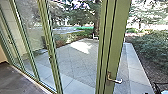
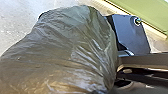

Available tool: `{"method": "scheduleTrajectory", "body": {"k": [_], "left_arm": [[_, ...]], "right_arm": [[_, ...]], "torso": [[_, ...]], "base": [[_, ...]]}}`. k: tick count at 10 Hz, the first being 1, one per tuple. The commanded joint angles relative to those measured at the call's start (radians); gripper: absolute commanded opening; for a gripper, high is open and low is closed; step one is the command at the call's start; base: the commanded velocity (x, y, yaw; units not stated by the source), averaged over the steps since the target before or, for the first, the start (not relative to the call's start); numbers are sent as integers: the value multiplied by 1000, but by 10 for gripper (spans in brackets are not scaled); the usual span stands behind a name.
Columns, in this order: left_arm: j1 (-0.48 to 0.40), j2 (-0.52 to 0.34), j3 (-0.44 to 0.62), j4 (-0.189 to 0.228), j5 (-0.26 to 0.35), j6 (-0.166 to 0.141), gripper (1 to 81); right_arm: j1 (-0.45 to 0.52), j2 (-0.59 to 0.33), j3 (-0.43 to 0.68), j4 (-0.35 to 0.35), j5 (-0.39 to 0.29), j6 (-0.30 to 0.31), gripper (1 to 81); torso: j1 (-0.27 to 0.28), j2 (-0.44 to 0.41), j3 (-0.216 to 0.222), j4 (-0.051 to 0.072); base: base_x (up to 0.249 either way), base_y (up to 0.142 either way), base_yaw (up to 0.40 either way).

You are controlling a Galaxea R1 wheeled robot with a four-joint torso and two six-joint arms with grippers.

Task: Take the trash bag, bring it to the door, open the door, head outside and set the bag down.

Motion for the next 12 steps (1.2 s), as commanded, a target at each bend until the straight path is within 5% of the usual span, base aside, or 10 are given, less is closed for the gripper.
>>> {"method": "scheduleTrajectory", "body": {"k": [1,12], "left_arm": [[-46,-4,2,2,64,0,10],[-48,21,-46,2,64,0,10]], "right_arm": [[142,17,-53,18,-28,64,811],[254,216,-357,13,-123,286,811]], "torso": [[0,0,0,0],[1,1,-1,0]], "base": [[0,0,0],[0,0,0]]}}
